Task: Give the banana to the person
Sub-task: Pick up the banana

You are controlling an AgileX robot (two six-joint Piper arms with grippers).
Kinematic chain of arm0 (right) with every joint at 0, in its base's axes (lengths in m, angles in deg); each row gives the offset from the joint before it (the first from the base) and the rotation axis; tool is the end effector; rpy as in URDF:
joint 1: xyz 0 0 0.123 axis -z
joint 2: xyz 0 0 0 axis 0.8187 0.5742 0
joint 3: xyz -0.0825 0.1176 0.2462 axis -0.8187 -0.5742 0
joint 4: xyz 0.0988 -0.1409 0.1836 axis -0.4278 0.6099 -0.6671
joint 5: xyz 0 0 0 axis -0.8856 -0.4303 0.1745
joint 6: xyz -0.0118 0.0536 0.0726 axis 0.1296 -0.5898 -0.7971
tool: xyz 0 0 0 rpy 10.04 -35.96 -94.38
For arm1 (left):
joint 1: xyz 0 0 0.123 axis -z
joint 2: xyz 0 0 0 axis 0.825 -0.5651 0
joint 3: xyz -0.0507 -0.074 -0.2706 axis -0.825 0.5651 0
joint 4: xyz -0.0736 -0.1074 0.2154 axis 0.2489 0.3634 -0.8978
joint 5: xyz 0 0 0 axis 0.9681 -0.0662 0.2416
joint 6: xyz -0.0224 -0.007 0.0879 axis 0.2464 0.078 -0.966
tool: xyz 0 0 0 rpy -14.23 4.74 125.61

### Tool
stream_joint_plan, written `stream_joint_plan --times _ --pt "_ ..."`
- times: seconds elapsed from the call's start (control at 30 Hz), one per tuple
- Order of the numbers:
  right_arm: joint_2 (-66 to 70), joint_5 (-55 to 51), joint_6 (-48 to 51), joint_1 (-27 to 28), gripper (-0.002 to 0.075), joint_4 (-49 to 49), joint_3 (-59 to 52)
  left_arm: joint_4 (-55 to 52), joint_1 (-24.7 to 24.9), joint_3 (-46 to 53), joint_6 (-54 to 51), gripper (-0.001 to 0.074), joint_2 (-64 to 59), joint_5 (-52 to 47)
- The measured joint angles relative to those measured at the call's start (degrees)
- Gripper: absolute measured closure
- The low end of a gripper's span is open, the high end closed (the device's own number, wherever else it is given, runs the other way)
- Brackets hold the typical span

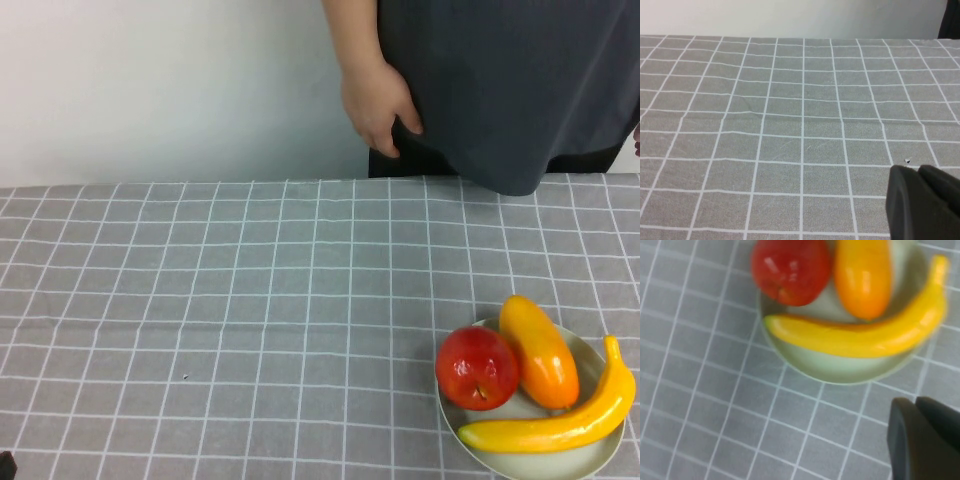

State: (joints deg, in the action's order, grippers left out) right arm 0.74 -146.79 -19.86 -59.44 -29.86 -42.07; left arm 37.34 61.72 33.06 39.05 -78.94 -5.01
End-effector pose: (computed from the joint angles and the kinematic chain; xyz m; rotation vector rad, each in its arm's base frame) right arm 0.1475 0.0344 0.3099 -0.2535 2.6514 0.3480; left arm 0.0518 -0.0080 0.1714 0.0633 1.8810 -0.1388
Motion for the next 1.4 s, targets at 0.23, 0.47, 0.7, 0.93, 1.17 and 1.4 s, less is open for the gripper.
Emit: stream_joint_plan --times 0.23,0.47,0.7,0.93,1.17,1.4 --pt "13.1 -0.5 8.6 -15.9 0.0729 6.4 8.5 0.0 0.0 0.0 0.0 0.0731 0.0 0.0" --pt "20.4 -2.6 14.8 -28.4 0.0466 13.9 9.2 0.0 0.0 0.0 0.0 0.0731 0.0 0.0" --pt "26.7 0.4 30.9 -29.8 0.025 14.3 9.2 0.0 0.0 0.0 0.0 0.0731 0.0 0.0" --pt "32.9 9.5 47.1 -29.8 0.0259 14.1 6.8 0.0 0.0 0.0 0.0 0.0731 0.0 0.0" --pt "38.3 13.7 49.2 -29.8 0.025 18.4 3.7 0.0 0.0 0.0 0.0 0.0731 0.0 0.0" --pt "40.8 18.6 49.4 -29.8 0.025 19.9 3.7 0.0 0.0 0.0 0.4 0.0731 0.0 0.0"
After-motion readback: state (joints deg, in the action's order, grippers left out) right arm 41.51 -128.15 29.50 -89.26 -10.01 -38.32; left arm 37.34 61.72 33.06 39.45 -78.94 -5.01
